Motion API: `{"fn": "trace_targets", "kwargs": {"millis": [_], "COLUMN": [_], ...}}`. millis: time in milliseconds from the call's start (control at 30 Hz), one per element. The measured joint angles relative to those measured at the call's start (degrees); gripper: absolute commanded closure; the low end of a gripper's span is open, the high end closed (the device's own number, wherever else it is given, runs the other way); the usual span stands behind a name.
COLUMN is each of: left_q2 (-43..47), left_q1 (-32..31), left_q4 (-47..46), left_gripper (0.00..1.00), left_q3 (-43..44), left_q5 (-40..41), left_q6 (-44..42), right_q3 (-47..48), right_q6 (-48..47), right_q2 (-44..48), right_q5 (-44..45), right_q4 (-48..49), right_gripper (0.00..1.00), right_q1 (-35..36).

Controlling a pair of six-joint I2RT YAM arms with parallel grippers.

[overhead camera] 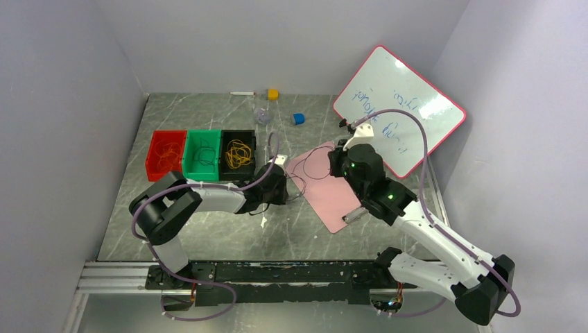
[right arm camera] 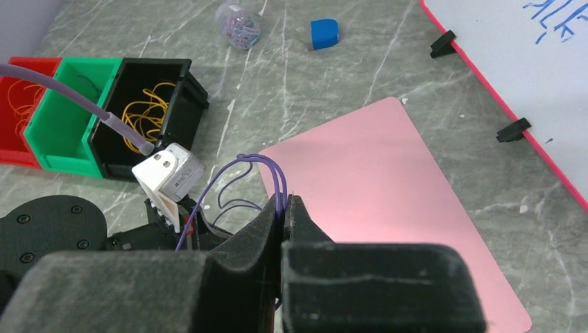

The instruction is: Untangle the cables

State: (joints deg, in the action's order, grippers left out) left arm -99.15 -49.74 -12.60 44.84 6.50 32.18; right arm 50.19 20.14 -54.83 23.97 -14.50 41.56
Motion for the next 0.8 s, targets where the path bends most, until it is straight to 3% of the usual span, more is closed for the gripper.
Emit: {"fn": "trace_targets", "kwargs": {"millis": [400,567,800], "left_q2": [5.9,12.76,24.96], "left_q1": [1.88,5.77,9.66], "left_q4": [4.17,7.87,15.28], "left_gripper": [0.93,0.93,0.93], "left_q3": [-4.5,-9.81,-14.29], "left_q5": [4.9,6.43,10.38], "left_q6": [1.44,3.13,6.21], "right_q3": [1.51,1.6,-0.87], "right_q6": [-2.64,-3.61,-3.65], "right_q2": [0.04,-1.66,-4.42], "right_q5": [8.33,11.96,9.4], "right_q4": [-3.04,-4.48,-4.61], "right_gripper": [1.0,1.0,1.0], "right_q1": [-0.48,-2.67,-10.19]}}
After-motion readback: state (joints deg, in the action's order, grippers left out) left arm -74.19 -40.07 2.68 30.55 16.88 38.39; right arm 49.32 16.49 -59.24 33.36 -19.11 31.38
